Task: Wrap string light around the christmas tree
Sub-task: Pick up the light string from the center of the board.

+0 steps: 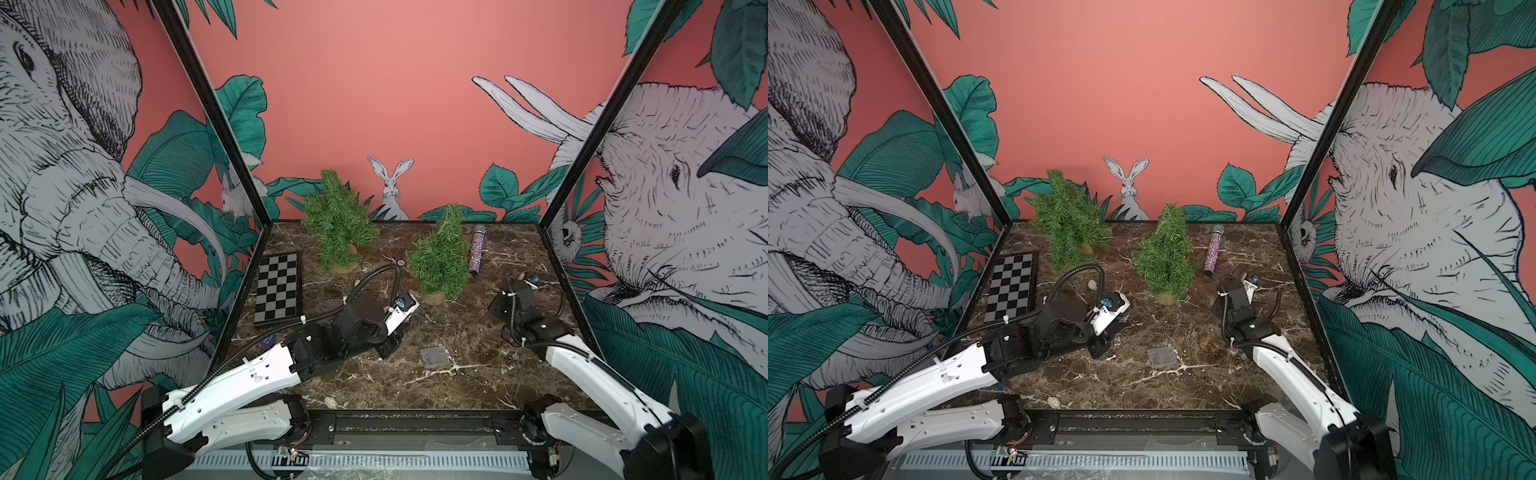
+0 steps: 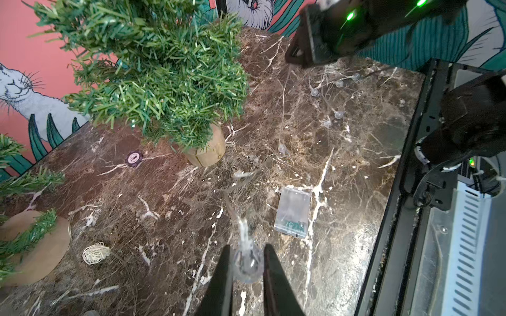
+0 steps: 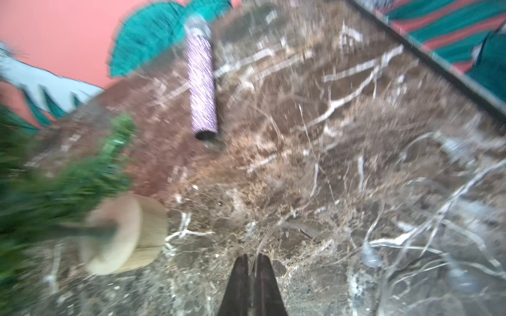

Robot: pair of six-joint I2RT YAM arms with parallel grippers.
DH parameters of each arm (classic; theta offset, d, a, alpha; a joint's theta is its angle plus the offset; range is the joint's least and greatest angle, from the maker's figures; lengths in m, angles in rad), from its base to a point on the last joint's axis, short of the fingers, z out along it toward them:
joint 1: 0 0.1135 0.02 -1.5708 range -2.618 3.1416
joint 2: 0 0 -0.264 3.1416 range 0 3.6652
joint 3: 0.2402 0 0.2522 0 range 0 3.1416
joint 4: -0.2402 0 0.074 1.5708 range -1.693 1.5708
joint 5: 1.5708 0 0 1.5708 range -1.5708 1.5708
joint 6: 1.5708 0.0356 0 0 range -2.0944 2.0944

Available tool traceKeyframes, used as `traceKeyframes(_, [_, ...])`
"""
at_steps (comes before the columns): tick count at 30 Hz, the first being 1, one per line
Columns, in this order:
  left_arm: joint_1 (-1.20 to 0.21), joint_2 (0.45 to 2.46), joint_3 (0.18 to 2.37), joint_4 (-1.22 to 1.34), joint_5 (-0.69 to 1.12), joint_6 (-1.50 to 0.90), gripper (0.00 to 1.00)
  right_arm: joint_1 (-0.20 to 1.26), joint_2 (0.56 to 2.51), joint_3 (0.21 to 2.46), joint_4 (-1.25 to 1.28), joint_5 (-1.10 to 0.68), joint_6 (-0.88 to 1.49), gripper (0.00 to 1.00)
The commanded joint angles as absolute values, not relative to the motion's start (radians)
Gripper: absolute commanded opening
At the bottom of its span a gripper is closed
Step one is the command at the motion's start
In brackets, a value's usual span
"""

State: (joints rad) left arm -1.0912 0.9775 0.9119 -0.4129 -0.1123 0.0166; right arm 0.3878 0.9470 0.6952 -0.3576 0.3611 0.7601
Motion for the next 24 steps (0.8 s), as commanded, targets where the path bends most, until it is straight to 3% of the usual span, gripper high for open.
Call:
traceKeyframes(1, [-1.085, 0.950, 0.894, -0.423, -0.149, 0.008, 0.00, 0.431, 0.847, 0.780, -0.464, 0.341, 0.616, 0.00])
traceKeyframes(8, [-1.084, 0.929, 0.871, -0.423, -0.174, 0.000, 0.00, 0.621, 0.687, 0.889, -0.558, 0.392, 0.507, 0.00])
traceKeyframes(12, [-1.085, 0.902, 0.871, -0.434, -0.199, -0.003, 0.00, 0.641, 0.647, 0.967, -0.583, 0.427, 0.468, 0.00])
traceKeyframes(24, [-1.079, 0.883, 0.925, -0.424, -0.237, 0.086, 0.00, 0.641, 0.800, 1.364, -0.500, 0.388, 0.220, 0.00])
